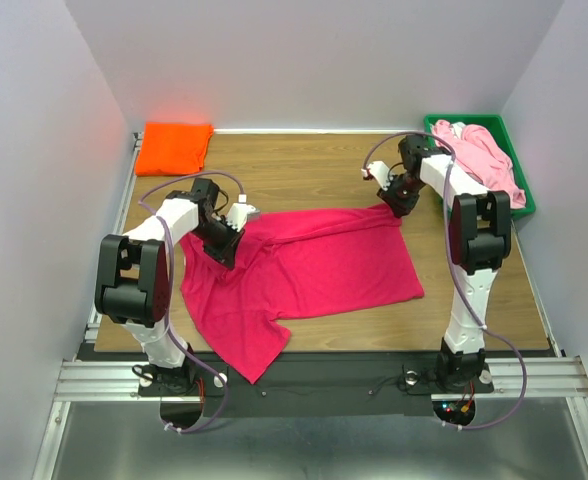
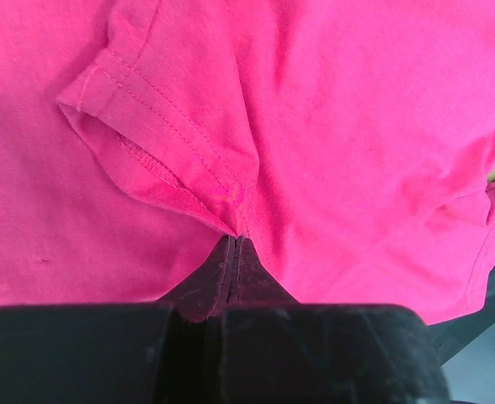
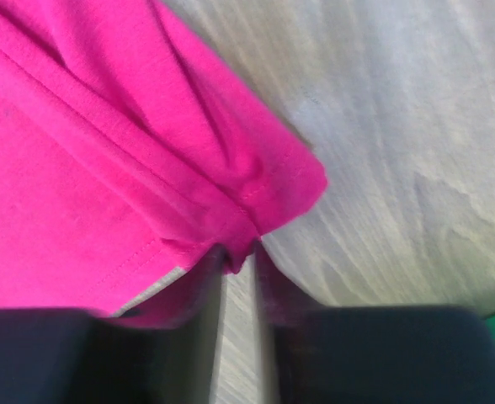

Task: Fold and stack the t-shirts
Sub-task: Fold the tshirt

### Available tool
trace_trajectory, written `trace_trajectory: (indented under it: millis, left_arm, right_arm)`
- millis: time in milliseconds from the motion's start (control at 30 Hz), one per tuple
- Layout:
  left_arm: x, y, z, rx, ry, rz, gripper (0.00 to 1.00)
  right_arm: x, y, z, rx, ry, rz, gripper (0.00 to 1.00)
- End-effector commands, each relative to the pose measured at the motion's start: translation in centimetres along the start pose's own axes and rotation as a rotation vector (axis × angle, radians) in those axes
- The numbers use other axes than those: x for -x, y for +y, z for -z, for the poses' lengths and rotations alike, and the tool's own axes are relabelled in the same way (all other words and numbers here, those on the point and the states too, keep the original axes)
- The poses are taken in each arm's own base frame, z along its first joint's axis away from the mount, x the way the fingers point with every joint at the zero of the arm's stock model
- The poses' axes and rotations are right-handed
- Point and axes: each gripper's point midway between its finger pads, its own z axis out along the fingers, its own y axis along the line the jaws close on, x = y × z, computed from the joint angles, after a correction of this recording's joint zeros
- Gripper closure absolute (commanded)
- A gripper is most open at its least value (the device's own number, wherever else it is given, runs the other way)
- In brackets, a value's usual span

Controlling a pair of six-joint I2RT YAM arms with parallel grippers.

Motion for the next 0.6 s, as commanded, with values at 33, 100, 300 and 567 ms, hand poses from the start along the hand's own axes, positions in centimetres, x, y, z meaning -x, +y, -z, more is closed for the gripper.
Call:
trace_trajectory:
  millis: [33,100,300,567]
  left_arm:
    - [1.9,0.1,2.7,0.027,-0.068,-0.024,1.00]
    - [2.0,0.6,3.8,0.046,-0.082,-0.010,1.00]
    - [5.4,3.8,10.6,0.232,-0.172,-0.029,1.00]
    - [12.2,10.5,17.3,0.511,-0.315,-0.112,1.00]
  right_arm:
    - [0.3,0.4,1.3,0.014,-0.004,0.016,0.96]
    - [0.3,0.4,2.2,0.005,-0.009,0.016,1.00]
    - [2.1,-1.3,6.2,-0.073,-0.108,-0.015,0.99]
    - [7.7,-6.8,8.3,-0.194,-0.268,-0.101,0.99]
